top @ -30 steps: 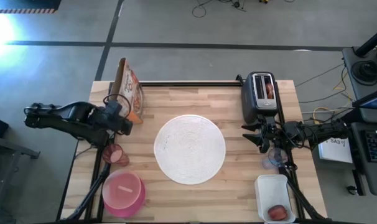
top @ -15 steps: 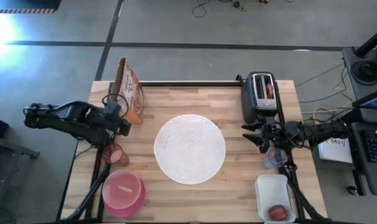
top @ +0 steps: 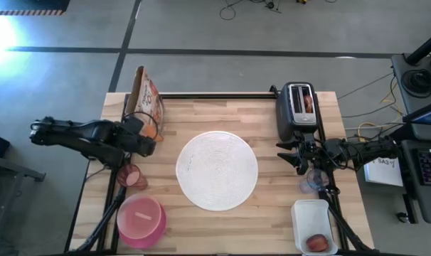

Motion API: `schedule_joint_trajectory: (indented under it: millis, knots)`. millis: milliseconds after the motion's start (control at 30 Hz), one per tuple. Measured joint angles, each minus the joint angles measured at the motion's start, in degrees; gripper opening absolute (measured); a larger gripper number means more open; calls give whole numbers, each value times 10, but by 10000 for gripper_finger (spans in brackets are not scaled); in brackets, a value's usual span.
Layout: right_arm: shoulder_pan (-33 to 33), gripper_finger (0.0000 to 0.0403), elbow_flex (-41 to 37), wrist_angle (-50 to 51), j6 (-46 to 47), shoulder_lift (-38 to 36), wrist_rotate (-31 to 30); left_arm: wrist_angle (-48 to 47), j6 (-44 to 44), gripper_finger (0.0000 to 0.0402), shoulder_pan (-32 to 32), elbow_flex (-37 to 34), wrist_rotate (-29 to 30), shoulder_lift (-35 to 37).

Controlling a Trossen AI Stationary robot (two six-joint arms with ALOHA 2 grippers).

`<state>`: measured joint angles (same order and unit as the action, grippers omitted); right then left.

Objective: Arrange a breakfast setting
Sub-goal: Adjust the cereal box on the table

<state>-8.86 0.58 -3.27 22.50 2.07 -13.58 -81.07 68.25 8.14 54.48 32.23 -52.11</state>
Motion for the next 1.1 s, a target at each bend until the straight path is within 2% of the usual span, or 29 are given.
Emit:
schedule_joint_trajectory:
  millis: [100, 200, 533, 800, 1100]
  knots:
    - [0, 233, 0, 0, 0, 0, 0, 0, 3, 366, 0, -3, 28, -5]
    - [0, 233, 0, 0, 0, 0, 0, 0, 36, 376, 0, -16, 77, -5]
    - [0, 233, 0, 0, 0, 0, 0, 62, 132, 343, 0, -99, 254, -3]
    - [0, 233, 0, 0, 0, 0, 0, 122, 187, 329, 0, -167, 297, -2]
    - [0, 233, 0, 0, 0, 0, 0, 123, 179, 328, 0, -161, 297, -2]
